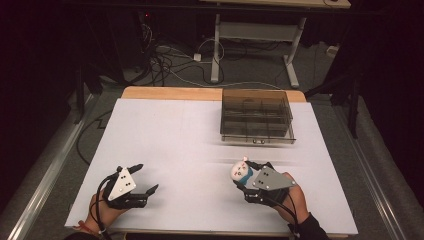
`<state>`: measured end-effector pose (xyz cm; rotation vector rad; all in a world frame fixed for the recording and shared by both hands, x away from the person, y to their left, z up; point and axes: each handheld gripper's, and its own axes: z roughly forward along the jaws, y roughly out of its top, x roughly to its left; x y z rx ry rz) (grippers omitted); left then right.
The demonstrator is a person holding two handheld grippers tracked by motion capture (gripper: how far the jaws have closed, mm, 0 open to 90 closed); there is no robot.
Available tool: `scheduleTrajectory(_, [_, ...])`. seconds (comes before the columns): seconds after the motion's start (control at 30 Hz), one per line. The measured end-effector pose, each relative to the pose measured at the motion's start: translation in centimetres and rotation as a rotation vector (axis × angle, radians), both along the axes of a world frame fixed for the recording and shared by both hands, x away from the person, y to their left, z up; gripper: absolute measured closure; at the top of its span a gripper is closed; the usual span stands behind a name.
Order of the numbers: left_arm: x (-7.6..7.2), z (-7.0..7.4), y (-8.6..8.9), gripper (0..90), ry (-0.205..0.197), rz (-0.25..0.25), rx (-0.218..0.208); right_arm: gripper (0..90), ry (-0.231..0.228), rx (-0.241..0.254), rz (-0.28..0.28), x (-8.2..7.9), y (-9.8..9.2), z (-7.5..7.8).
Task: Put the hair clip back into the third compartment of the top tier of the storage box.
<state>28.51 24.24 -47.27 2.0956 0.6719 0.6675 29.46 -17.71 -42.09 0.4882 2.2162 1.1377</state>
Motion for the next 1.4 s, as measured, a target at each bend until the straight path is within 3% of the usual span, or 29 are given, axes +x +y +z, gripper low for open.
scheduleTrajectory(0.43, [0.0, 0.0, 0.0, 17.9, -0.002, 0.001, -0.007, 36.0, -0.042, 0.028, -0.063, 0.4, -1.9, 1.2])
scheduleTrajectory(0.63, [0.0, -0.1, 0.0, 17.8, -0.002, -0.004, -0.004, 36.1, -0.075, 0.022, -0.122, 1.1, -3.4, 1.7])
scheduleTrajectory(0.97, [-0.1, 0.0, -0.2, 17.8, -0.012, -0.003, 0.002, 36.1, -0.105, 0.058, -0.22, 2.0, -5.9, 2.6])
scheduleTrajectory(1.23, [0.0, 0.1, -0.2, 17.8, -0.012, -0.004, 0.0, 36.0, -0.117, 0.087, -0.307, 3.1, -8.1, 3.1])
scheduleTrajectory(1.4, [0.0, 0.0, -0.2, 17.9, -0.011, 0.0, -0.001, 36.0, -0.118, 0.096, -0.33, 3.6, -8.8, 3.3])
